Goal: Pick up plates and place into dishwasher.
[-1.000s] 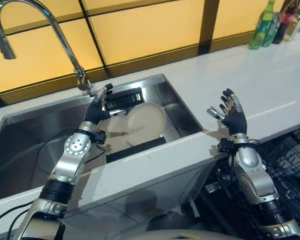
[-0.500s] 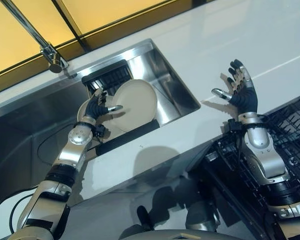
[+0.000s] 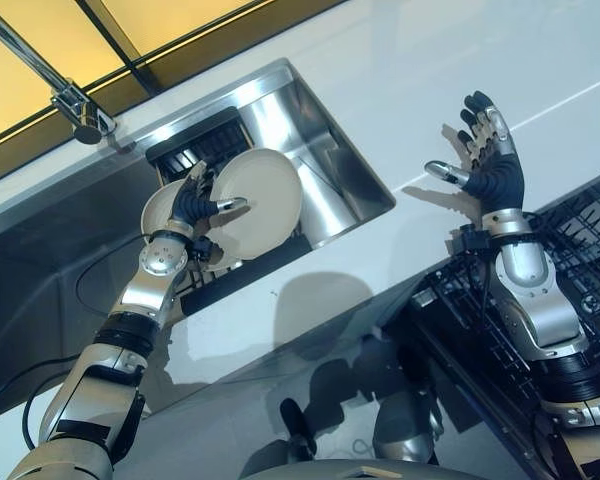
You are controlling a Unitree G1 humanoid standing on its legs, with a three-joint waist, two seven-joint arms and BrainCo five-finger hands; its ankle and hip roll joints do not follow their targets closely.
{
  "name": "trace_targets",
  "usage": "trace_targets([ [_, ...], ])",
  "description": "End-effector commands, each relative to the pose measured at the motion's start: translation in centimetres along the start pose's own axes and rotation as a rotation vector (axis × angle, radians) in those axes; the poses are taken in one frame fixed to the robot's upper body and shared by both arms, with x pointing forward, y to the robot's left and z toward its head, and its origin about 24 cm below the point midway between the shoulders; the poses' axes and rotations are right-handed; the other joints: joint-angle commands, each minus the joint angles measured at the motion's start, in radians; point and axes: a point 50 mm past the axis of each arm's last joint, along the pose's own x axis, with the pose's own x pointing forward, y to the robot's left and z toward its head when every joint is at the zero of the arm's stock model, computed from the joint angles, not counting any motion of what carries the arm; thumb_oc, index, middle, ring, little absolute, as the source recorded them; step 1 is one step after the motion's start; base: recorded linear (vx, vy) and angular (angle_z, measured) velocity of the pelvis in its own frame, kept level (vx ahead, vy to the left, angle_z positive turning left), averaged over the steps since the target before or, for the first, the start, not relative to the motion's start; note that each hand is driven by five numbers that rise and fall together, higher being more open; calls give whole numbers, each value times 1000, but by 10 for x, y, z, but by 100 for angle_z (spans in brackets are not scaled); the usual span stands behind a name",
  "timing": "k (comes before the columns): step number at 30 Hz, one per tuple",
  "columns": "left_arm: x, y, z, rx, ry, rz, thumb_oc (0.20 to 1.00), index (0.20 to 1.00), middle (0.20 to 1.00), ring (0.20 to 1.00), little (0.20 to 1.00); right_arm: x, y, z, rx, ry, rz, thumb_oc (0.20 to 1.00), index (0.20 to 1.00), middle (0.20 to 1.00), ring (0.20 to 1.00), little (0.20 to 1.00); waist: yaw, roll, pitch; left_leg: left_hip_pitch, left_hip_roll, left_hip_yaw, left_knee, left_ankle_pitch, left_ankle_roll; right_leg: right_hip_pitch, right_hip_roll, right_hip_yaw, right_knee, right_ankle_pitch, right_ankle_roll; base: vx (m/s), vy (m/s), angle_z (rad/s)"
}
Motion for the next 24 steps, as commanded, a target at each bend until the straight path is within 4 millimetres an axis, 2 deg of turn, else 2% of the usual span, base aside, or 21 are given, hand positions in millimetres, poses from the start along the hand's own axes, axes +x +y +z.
trace_targets([
  [1, 12, 30, 14, 17, -36, 136, 1000, 1000, 1000, 1000, 1000, 0, -11, -7, -60, 44, -11, 1000, 1000, 1000, 1000, 1000, 6, 11, 19, -2, -90, -15, 36, -95, 58, -91, 8, -18, 139, -29, -62, 59, 62, -3],
  [6, 6, 33, -20, 89, 189, 93, 1000, 1000, 1000, 1000, 1000, 1, -13, -6, -77, 50, 3, 1000, 1000, 1000, 1000, 1000, -4, 22, 22, 5, -95, -15, 38, -96, 58, -84, 6, -12, 140, -33, -62, 58, 53, -9],
  [11, 6, 42, -26, 33, 252, 24, 1000, 1000, 1000, 1000, 1000, 3, -16, 0, -87, 45, 12, 1000, 1000, 1000, 1000, 1000, -15, 31, 32, 2, -96, -17, 37, -93, 56, -86, 9, -5, 140, -35, -63, 21, 42, -2],
  [15, 7, 33, -22, -78, 229, -101, 1000, 1000, 1000, 1000, 1000, 1, -18, 0, -88, 41, 23, 1000, 1000, 1000, 1000, 1000, -17, 35, 39, 1, -99, -18, 41, -94, 57, -81, 10, -5, 139, -38, -63, 4, 8, 0],
  [20, 4, 3, -19, -269, 194, -351, 1000, 1000, 1000, 1000, 1000, 1, -17, -3, -94, 44, 31, 1000, 1000, 1000, 1000, 1000, -15, 43, 43, 4, -101, -22, 46, -97, 58, -75, 3, -11, 140, -40, -61, 8, 15, 0],
  [24, -1, -8, -21, -302, 197, -478, 1000, 1000, 1000, 1000, 1000, 2, -17, -2, -103, 49, 45, 1000, 1000, 1000, 1000, 1000, -18, 56, 42, 10, -106, -21, 44, -97, 60, -68, 1, -9, 138, -42, -59, 32, 48, 1],
])
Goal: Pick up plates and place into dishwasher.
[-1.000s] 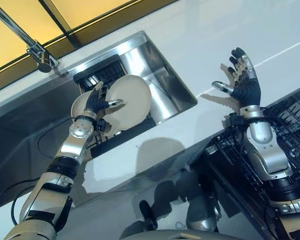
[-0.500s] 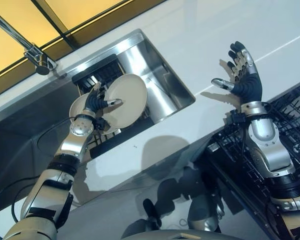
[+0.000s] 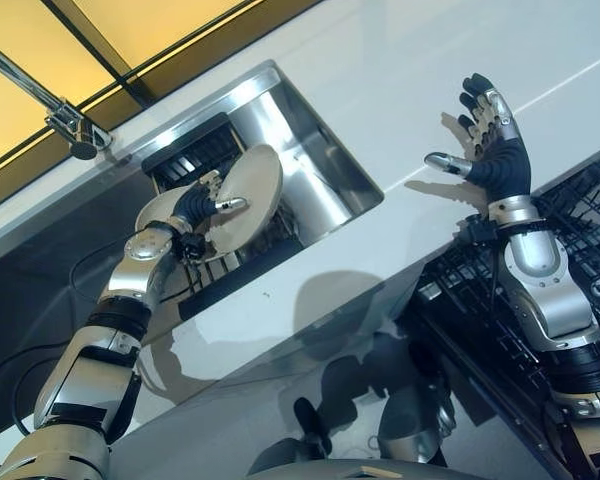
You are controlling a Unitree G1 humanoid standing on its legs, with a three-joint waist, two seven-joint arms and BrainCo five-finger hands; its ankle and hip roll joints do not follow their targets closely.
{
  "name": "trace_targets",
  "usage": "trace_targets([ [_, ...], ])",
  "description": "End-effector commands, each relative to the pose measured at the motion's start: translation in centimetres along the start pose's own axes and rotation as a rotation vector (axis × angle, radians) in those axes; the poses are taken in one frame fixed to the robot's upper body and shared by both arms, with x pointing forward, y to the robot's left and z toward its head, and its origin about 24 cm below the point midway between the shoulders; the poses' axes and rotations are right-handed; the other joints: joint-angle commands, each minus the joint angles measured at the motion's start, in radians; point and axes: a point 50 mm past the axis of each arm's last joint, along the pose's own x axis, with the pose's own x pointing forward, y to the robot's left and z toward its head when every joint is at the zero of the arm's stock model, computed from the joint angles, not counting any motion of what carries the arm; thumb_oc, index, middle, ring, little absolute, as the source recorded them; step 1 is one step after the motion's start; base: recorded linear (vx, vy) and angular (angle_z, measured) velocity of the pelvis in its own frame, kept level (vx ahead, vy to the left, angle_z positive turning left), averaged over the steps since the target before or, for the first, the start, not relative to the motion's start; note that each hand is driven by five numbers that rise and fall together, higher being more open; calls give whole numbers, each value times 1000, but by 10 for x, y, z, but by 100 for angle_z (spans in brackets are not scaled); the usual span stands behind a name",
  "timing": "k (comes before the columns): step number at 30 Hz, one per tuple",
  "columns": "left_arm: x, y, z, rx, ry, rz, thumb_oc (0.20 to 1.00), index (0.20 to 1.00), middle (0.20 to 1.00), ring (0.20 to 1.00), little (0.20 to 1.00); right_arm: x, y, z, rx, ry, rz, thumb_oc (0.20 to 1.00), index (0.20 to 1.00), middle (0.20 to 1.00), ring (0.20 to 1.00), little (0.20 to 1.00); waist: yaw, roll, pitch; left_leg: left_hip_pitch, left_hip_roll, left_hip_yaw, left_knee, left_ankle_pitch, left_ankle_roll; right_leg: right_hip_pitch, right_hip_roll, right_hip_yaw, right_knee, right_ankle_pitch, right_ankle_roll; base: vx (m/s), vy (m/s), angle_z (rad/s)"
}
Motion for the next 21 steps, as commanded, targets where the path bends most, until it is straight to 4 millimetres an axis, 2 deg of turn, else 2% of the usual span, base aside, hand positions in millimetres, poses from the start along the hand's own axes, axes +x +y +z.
trace_targets([
  [1, -5, -9, -18, -51, 76, -144, 1000, 1000, 1000, 1000, 1000, -9, -11, -16, -41, 97, -10, 1000, 1000, 1000, 1000, 1000, 5, 12, 12, -19, -94, -39, 43, -93, 59, -83, 11, -31, 139, -44, -62, 40, 33, 2],
  [12, -11, -6, -17, -69, 59, -181, 1000, 1000, 1000, 1000, 1000, -14, -12, -21, -38, 119, 6, 1000, 1000, 1000, 1000, 1000, 11, 21, -7, -1, -98, -39, 34, -94, 63, -62, 9, -40, 131, -51, -58, 3, 2, 0],
  [13, -12, -6, -18, -65, 63, -176, 479, 479, 479, 479, 479, -14, -13, -21, -39, 120, 4, 1000, 1000, 1000, 1000, 1000, 12, 22, -10, -1, -98, -40, 33, -94, 64, -61, 8, -42, 130, -51, -58, 0, 0, 0],
  [14, -12, -7, -19, -61, 69, -173, 200, 200, 200, 200, 200, -14, -13, -21, -38, 121, 3, 1000, 1000, 1000, 1000, 1000, 13, 22, -11, 0, -99, -41, 33, -94, 63, -60, 8, -43, 129, -51, -58, 0, 0, 0],
  [21, -14, -6, -21, -53, 76, -178, 200, 200, 200, 200, 200, -14, -14, -21, -34, 122, 4, 1000, 1000, 1000, 1000, 1000, 18, 21, -20, 0, -97, -45, 30, -93, 64, -58, 9, -48, 126, -52, -57, 0, 0, 0],
])
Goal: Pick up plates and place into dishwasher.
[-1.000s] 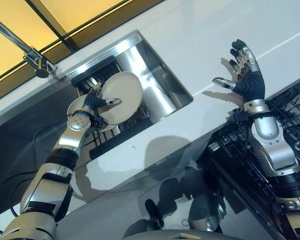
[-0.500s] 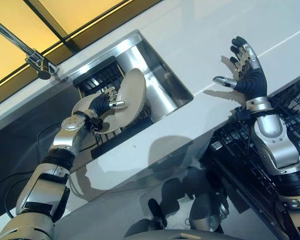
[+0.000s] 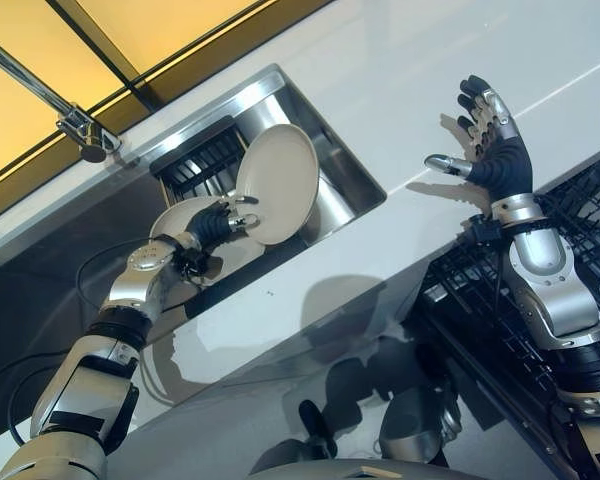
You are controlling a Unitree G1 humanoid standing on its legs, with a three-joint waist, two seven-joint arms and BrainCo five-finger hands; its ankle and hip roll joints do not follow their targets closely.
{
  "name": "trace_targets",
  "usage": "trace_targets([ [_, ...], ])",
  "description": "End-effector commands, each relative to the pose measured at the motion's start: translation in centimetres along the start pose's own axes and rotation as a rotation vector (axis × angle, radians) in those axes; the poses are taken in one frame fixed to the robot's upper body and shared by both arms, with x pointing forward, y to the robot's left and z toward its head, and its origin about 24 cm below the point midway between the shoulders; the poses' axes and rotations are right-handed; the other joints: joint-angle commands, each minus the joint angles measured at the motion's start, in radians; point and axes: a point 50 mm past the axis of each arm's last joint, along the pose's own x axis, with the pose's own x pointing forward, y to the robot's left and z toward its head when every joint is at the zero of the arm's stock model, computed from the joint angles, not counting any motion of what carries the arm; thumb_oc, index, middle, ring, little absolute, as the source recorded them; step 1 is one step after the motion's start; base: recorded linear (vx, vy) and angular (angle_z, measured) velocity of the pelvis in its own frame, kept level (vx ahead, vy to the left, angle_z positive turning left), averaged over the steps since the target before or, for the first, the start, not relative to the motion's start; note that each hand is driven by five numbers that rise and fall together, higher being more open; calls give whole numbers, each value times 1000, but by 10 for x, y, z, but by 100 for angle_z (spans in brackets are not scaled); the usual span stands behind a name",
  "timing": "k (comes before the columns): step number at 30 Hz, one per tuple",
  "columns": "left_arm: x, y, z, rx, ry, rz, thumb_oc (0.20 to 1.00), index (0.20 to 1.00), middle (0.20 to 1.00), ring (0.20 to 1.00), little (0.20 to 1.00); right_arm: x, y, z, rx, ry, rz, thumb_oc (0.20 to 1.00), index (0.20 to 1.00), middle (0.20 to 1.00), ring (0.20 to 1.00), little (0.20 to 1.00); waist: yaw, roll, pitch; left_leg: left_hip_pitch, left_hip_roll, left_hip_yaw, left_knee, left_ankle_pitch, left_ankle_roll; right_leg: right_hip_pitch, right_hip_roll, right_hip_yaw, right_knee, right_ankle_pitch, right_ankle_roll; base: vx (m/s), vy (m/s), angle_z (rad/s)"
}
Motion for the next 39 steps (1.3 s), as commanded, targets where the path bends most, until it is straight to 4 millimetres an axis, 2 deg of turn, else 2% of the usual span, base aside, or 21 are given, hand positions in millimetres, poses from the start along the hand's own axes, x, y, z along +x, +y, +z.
trace_targets([
  [1, -8, 10, -1, 35, 21, 26, 200, 200, 200, 200, 200, -15, -11, -21, -12, 116, -29, 1000, 1000, 1000, 1000, 1000, 16, 12, -21, -18, -90, -44, 30, -91, 56, -79, 16, -49, 133, -52, -60, 0, 0, 0],
  [15, -10, 11, 1, 39, -22, 46, 200, 200, 200, 200, 200, -16, -12, -22, 1, 114, -37, 1000, 1000, 1000, 1000, 1000, 21, 7, -24, -19, -87, -44, 25, -88, 56, -81, 14, -61, 127, -47, -59, -12, -6, 0],
  [24, -13, 8, 24, -72, -307, 152, 200, 200, 200, 200, 200, -24, -10, -28, 24, 119, -51, 1000, 1000, 1000, 1000, 1000, 39, -13, -37, -18, -81, -52, 22, -91, 58, -78, 16, -75, 125, -50, -59, -10, -20, 0],
  [31, -17, -10, 41, -172, -541, 175, 200, 200, 200, 200, 200, -31, -4, -34, 46, 130, -71, 1000, 1000, 1000, 1000, 1000, 64, -36, -58, -16, -75, -57, 21, -93, 58, -71, 15, -97, 124, -52, -59, -28, -53, 3],
  [39, -27, -27, 57, -187, -667, 149, 200, 200, 200, 200, 200, -38, 0, -38, 71, 139, -83, 1000, 1000, 1000, 1000, 1000, 92, -57, -85, -10, -65, -69, 19, -97, 59, -60, 17, -124, 122, -55, -58, -24, -55, 5],
])
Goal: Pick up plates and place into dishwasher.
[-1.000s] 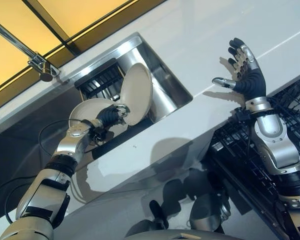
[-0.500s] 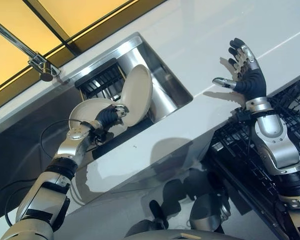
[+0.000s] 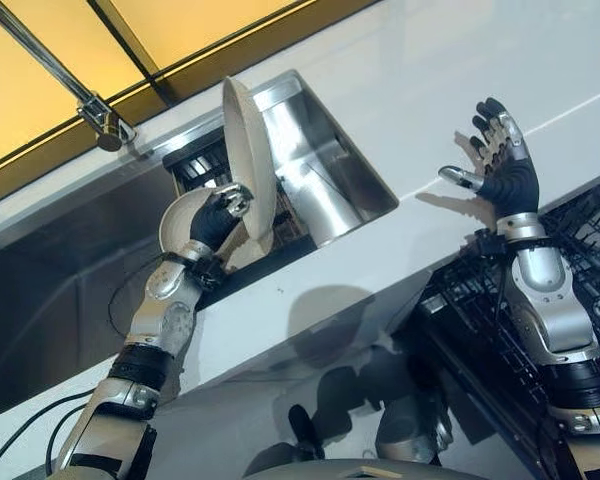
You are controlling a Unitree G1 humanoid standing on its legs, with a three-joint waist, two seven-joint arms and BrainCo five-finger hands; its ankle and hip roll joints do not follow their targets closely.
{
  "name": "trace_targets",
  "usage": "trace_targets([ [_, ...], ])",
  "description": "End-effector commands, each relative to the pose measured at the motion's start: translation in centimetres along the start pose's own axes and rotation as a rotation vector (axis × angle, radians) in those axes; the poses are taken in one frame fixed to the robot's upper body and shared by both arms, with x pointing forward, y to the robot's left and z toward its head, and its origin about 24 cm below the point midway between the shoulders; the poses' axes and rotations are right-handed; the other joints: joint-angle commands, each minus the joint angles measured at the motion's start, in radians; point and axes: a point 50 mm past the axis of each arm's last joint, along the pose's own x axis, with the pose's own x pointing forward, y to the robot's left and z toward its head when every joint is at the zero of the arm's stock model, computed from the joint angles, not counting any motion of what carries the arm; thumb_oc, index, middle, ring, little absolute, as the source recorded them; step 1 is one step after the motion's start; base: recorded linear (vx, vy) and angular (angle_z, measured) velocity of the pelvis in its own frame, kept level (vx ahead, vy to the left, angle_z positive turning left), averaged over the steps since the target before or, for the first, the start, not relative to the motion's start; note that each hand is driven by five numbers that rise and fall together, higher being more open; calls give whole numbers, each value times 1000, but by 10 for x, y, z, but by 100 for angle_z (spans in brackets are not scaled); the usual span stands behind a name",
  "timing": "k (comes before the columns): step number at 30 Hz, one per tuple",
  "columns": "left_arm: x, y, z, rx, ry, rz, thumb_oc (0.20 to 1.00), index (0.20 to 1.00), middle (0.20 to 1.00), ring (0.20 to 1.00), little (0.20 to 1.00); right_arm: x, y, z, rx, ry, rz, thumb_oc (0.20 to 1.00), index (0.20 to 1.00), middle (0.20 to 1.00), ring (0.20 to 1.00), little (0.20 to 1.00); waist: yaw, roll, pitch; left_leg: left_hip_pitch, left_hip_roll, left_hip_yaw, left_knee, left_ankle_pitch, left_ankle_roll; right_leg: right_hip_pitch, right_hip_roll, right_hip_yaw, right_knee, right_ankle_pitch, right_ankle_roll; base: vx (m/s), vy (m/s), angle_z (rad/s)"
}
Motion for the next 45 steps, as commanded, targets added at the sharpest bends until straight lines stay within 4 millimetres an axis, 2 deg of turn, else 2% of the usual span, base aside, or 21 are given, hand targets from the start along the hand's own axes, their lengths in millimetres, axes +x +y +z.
trace_targets([
  [1, 3, 7, 42, -5, -231, 35, 200, 200, 200, 200, 200, -14, 5, -17, 12, 64, 6, 1000, 1000, 1000, 1000, 1000, 46, -4, -50, -8, -67, -41, 19, -101, 55, -73, 17, -100, 123, -55, -58, -10, -54, 3],
  [8, -3, 2, 54, -18, -298, 19, 200, 200, 200, 200, 200, -16, 8, -16, 19, 38, 13, 1000, 1000, 1000, 1000, 1000, 67, -26, -79, 5, -56, -53, 17, -107, 55, -52, 22, -120, 111, -58, -56, -10, -61, 8],
  [15, -7, -3, 68, 45, -354, 6, 200, 200, 200, 200, 200, -7, 16, 11, 2, -110, 72, 1000, 1000, 1000, 1000, 1000, 97, -55, -120, 22, -37, -64, 16, -117, 50, -19, 35, -148, 91, -60, -58, -4, -103, 5],
  [20, -8, 2, 81, 323, -336, 100, 200, 200, 200, 200, 200, 1, 23, 40, 3, -253, 125, 1000, 1000, 1000, 1000, 1000, 125, -82, -154, 35, -21, -74, 16, -125, 46, 14, 50, -167, 73, -63, -62, -6, -119, 11],
  [26, -8, 7, 89, 621, -317, 206, 200, 200, 200, 200, 200, 5, 34, 57, 33, -310, 171, 1000, 1000, 1000, 1000, 1000, 151, -109, -189, 38, 0, -80, 17, -117, 42, 37, 70, -188, 53, -54, -68, -50, -127, 6],
  [27, -8, 7, 89, 632, -315, 210, 200, 200, 200, 200, 200, 4, 34, 58, 37, -308, 172, 1000, 1000, 1000, 1000, 1000, 152, -110, -191, 38, 2, -80, 17, -117, 41, 39, 70, -190, 51, -54, -68, -44, -148, 9],
  [31, -6, 12, 90, 853, -300, 294, 200, 200, 200, 200, 200, 2, 48, 60, 85, -302, 242, 1000, 1000, 1000, 1000, 1000, 163, -124, -209, 44, 13, -82, 17, -116, 38, 52, 79, -200, 41, -52, -68, -44, -104, 4],
  [38, -1, 27, 86, 1326, -298, 468, 200, 200, 200, 200, 200, 2, 72, 52, 161, -230, 339, 1000, 1000, 1000, 1000, 1000, 165, -135, -236, 59, 28, -75, 16, -115, 34, 75, 94, -205, 28, -51, -72, -32, -80, 0],
  [42, 2, 26, 82, 1440, -328, 492, 200, 200, 200, 200, 200, 2, 86, 41, 222, -147, 374, 1000, 1000, 1000, 1000, 1000, 167, -138, -246, 64, 34, -75, 17, -112, 31, 82, 100, -205, 18, -47, -73, -23, -69, -1],
  [45, 6, 20, 78, 1543, -363, 484, 200, 200, 200, 200, 200, -1, 100, 24, 307, 7, 383, 1000, 1000, 1000, 1000, 1000, 168, -140, -254, 65, 35, -75, 17, -111, 30, 85, 104, -202, 14, -44, -75, -12, -60, -1],
])
